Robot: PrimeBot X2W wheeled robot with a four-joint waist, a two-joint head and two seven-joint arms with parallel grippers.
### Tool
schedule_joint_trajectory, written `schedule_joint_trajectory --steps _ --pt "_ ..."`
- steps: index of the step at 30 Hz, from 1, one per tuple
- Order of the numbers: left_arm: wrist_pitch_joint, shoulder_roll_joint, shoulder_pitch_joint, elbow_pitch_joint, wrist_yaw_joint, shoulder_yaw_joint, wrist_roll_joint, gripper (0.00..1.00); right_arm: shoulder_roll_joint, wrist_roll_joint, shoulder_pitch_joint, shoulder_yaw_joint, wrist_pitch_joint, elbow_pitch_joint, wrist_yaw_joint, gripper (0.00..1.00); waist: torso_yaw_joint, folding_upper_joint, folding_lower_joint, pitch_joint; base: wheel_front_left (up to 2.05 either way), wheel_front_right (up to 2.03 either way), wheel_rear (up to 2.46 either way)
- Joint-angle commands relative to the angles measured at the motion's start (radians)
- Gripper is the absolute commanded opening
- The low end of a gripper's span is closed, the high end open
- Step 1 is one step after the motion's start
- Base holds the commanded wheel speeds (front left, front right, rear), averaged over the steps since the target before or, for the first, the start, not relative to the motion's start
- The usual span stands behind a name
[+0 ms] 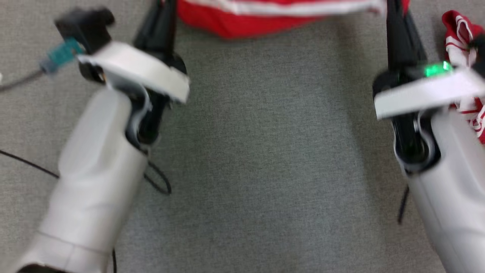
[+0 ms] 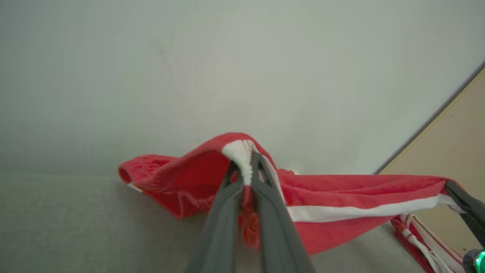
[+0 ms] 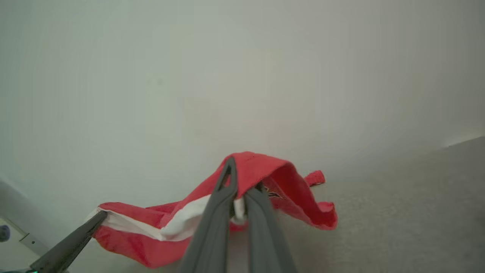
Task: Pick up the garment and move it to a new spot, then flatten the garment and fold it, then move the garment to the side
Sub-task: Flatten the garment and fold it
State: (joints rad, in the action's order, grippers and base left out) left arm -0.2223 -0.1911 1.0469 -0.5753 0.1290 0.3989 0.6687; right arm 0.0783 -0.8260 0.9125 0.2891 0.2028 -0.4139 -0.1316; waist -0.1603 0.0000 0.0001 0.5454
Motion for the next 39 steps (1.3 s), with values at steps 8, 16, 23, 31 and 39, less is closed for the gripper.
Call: schedule_joint_trajectory --steps 8,16,23,31,39 --pt "-0.042 -0.111 -0.388 0.128 0.001 0.129 0.113 0.0 0.209 -0.09 -0.452 0.101 0.039 0.175 0.002 0.0 -0.003 0.0 -0.0001 -0.151 0.0 0.0 0.0" --pt "-0.041 -0.125 -0.816 0.312 -0.001 0.096 0.191 0.0 0.343 -0.057 -0.785 0.103 0.04 0.274 0.002 0.0 -0.019 0.0 -0.0001 -0.341 0.0 0.0 0.0" --pt "0.02 -0.179 -1.134 0.604 -0.059 0.126 0.276 0.0 0.334 -0.053 -1.137 -0.063 0.035 0.465 0.003 0.0 0.003 0.0 -0.0001 -0.413 0.0 0.0 0.0" --pt "0.117 -0.2 -1.239 0.844 -0.118 0.132 0.388 0.0 0.278 0.004 -1.266 -0.235 -0.11 0.66 0.003 0.0 0.022 0.0 -0.0001 -0.41 0.0 0.0 0.0" --pt "0.22 -0.137 -1.087 0.848 -0.185 0.1 0.486 0.0 0.306 0.044 -0.995 -0.247 -0.333 0.618 0.003 0.0 0.09 0.0 -0.0001 -0.31 0.0 0.0 0.0"
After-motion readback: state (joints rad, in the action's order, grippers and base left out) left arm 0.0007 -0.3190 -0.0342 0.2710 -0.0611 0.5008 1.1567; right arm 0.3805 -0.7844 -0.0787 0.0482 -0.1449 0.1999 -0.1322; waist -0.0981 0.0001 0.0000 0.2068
